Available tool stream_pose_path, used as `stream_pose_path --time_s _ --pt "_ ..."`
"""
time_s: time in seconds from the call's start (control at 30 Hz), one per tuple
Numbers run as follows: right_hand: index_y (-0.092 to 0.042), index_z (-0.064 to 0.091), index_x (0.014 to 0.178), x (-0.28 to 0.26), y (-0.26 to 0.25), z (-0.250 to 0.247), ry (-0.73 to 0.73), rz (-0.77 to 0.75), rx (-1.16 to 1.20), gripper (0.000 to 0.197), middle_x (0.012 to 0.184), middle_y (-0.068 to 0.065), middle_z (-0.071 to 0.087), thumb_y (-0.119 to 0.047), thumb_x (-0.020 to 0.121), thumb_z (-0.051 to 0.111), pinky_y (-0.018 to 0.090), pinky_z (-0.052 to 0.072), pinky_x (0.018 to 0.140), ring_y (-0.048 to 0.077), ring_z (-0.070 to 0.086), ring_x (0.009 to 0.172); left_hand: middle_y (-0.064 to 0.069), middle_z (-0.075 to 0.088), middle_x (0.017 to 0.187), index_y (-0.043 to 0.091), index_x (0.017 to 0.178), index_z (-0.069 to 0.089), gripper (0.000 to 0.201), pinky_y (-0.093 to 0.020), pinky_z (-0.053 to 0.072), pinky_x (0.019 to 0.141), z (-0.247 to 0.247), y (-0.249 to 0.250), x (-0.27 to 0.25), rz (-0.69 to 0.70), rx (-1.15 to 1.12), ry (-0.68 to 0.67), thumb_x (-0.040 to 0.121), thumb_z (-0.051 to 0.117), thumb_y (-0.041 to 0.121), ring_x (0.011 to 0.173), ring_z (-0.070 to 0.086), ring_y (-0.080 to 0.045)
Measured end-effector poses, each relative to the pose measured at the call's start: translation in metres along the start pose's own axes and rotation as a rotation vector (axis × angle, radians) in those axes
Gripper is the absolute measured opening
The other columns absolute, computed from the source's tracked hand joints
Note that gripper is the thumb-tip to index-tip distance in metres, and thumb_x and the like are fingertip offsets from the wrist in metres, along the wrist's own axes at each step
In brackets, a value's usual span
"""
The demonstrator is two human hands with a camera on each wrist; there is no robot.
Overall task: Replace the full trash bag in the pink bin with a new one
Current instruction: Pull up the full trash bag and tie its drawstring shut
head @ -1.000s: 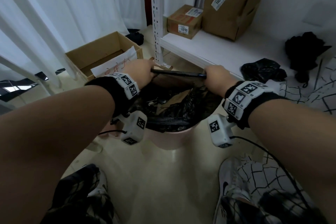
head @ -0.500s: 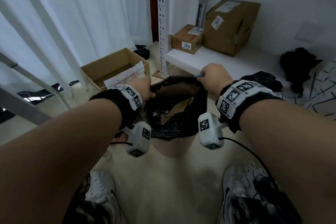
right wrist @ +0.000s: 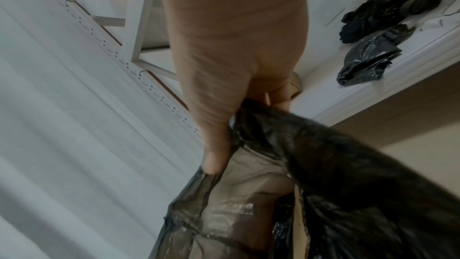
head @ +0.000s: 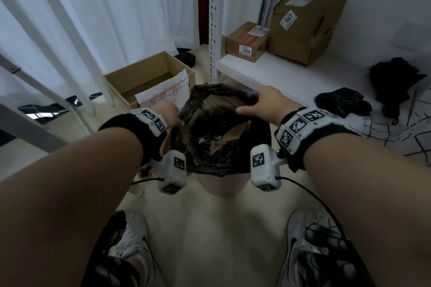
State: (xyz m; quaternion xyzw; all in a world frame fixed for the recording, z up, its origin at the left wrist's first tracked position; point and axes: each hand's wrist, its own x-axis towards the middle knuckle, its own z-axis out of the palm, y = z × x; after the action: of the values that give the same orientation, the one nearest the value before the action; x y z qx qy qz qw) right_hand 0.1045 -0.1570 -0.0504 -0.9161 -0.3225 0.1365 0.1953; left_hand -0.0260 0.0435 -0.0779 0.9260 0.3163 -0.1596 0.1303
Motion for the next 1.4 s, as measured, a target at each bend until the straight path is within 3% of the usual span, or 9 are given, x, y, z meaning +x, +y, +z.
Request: stream_pose_path --time_s 0.13,0.2,0.37,0.5,0.7,0.83,0.97,1.07,1.4 --pt "-0.001 0.063 0.1 0.009 -0.009 0.005 0.097 0.078 -0.128 0.026 0.099 0.018 0.062 -0.023 0.092 0.053 0.031 0.041 0.073 0.035 0.06 0.101 -0.019 0.059 0.11 -0.003 0.115 0.053 0.031 -0.038 0.043 0.088 -0.004 0.009 0.005 0.005 -0.157 0.138 0.099 0.04 0.02 0.108 0.056 -0.035" --pt "0.003 0.058 0.11 0.012 -0.009 0.005 0.149 0.14 -0.096 0.029 0.114 0.021 0.061 -0.019 0.095 0.047 0.031 0.043 0.078 0.036 0.058 0.107 -0.014 0.054 0.105 -0.002 0.122 0.047 0.032 -0.04 0.044 0.092 -0.004 0.015 0.006 0.005 -0.244 0.174 0.1 0.037 0.019 0.111 0.056 -0.036" --pt "0.007 0.049 0.117 0.012 0.009 0.0 0.222 0.263 -0.005 0.028 0.123 0.025 0.056 -0.012 0.098 0.043 0.033 0.043 0.083 0.037 0.054 0.115 -0.01 0.056 0.058 0.013 0.085 0.041 0.014 -0.032 0.05 0.046 -0.004 0.033 0.012 0.039 -0.607 0.106 0.098 0.045 0.017 0.048 0.055 -0.023" --pt "0.005 0.049 0.116 0.01 0.024 -0.002 0.353 0.283 0.038 0.024 0.117 0.026 0.058 -0.009 0.097 0.043 0.031 0.036 0.072 0.037 0.057 0.107 -0.015 0.065 0.086 0.019 0.077 0.047 0.02 -0.037 0.055 0.071 -0.003 0.05 0.021 0.084 -0.619 0.206 0.087 0.063 0.014 0.078 0.063 -0.027" --pt "0.004 0.054 0.109 0.012 0.032 -0.002 0.402 0.248 0.083 0.026 0.112 0.025 0.061 -0.017 0.098 0.045 0.031 0.037 0.071 0.036 0.058 0.102 -0.002 0.053 0.071 0.016 0.096 0.055 0.012 -0.026 0.036 0.048 -0.008 0.06 0.026 0.122 -0.718 0.278 0.086 0.061 0.011 0.058 0.048 -0.015" --pt "-0.005 0.058 0.088 0.013 0.024 -0.005 0.296 0.092 0.003 0.018 0.096 0.021 0.06 -0.021 0.093 0.052 0.029 0.035 0.072 0.035 0.057 0.099 -0.01 0.066 0.088 0.012 0.111 0.052 0.033 -0.042 0.055 0.077 -0.003 0.058 0.026 0.084 -0.621 0.251 0.083 0.066 0.02 0.084 0.064 -0.028" --pt "0.0 0.063 0.103 0.015 0.016 -0.005 0.334 0.078 0.002 0.025 0.109 0.019 0.064 -0.02 0.091 0.055 0.032 0.042 0.083 0.034 0.056 0.105 -0.011 0.06 0.08 0.009 0.07 0.054 0.034 -0.03 0.048 0.062 -0.005 0.05 0.013 0.04 -0.328 -0.016 0.079 0.073 0.035 0.063 0.052 -0.021" --pt "0.0 0.064 0.104 0.016 0.013 -0.006 0.335 0.075 -0.004 0.027 0.109 0.018 0.065 -0.022 0.091 0.056 0.033 0.042 0.083 0.033 0.058 0.105 -0.01 0.053 0.069 0.004 0.068 0.055 0.033 -0.026 0.036 0.058 -0.007 0.044 0.009 0.004 -0.109 -0.131 0.085 0.067 0.029 0.057 0.044 -0.02" --pt "0.003 0.066 0.096 0.018 0.015 -0.011 0.324 0.015 0.014 0.026 0.102 0.021 0.066 -0.02 0.092 0.054 0.031 0.041 0.077 0.034 0.059 0.1 -0.008 0.059 0.074 0.013 0.067 0.049 0.027 -0.038 0.055 0.082 -0.011 0.037 0.03 0.029 -0.489 0.12 0.094 0.051 0.017 0.075 0.061 -0.025"
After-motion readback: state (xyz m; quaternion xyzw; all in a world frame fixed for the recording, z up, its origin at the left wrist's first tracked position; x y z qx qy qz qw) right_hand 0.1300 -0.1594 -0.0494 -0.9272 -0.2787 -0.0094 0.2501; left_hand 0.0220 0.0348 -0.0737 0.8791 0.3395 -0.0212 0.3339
